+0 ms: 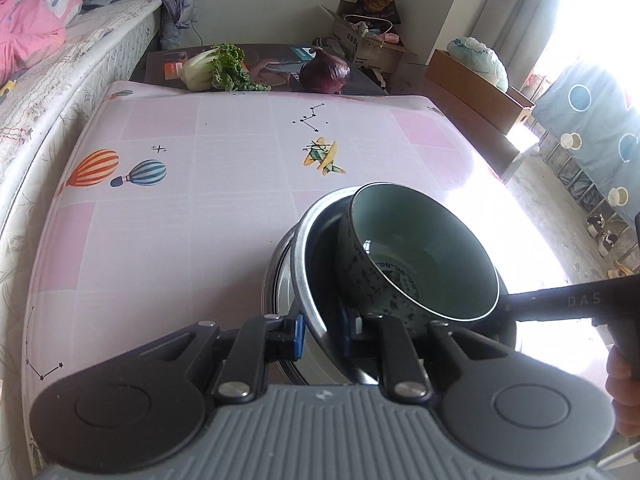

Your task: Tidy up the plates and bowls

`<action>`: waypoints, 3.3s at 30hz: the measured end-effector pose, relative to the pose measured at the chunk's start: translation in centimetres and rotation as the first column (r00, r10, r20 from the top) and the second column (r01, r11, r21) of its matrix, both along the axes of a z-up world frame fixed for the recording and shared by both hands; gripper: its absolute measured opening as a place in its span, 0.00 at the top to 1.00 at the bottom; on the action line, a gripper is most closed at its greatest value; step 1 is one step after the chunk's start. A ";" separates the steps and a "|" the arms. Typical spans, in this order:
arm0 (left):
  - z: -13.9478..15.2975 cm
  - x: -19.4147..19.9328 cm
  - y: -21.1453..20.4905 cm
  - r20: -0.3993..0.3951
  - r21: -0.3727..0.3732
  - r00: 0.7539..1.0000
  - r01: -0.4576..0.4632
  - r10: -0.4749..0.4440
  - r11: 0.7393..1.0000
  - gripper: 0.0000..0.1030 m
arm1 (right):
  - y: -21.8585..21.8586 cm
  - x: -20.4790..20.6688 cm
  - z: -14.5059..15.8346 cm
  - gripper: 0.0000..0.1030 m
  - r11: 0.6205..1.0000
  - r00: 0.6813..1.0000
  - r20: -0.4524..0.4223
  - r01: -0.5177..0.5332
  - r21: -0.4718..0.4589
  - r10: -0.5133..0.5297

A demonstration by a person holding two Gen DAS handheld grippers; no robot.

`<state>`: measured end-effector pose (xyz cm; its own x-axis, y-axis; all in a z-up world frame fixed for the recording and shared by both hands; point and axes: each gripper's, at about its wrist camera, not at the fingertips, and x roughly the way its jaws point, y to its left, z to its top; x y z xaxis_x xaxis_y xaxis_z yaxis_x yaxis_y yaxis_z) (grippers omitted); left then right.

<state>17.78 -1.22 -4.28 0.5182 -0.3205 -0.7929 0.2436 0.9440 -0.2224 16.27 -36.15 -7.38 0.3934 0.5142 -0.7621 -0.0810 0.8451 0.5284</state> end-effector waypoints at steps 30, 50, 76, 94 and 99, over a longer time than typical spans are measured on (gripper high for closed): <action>6.7 -8.9 2.0 0.300 0.042 0.948 -0.125 0.107 0.991 0.04 | -3.7 -9.5 5.7 0.20 0.978 0.909 0.389 0.193 -0.079 -0.148; 5.0 -16.4 2.0 0.249 0.056 0.958 -0.161 0.142 0.985 0.00 | 1.2 -24.4 7.0 0.01 0.785 0.716 0.694 0.473 -0.401 -0.077; 2.7 -14.1 1.2 0.096 0.184 0.974 -0.220 0.205 0.958 0.00 | 3.9 -20.8 5.2 0.01 0.843 0.880 0.458 0.336 -0.419 -0.122; 2.2 -14.1 -0.3 0.072 0.231 0.982 -0.189 0.177 0.954 0.00 | 4.1 -19.4 4.6 0.01 0.849 0.898 0.419 0.321 -0.420 -0.132; 2.0 -14.0 -0.3 0.060 0.239 0.981 -0.194 0.185 0.951 0.00 | 4.6 -19.5 4.9 0.01 0.848 0.897 0.425 0.317 -0.425 -0.123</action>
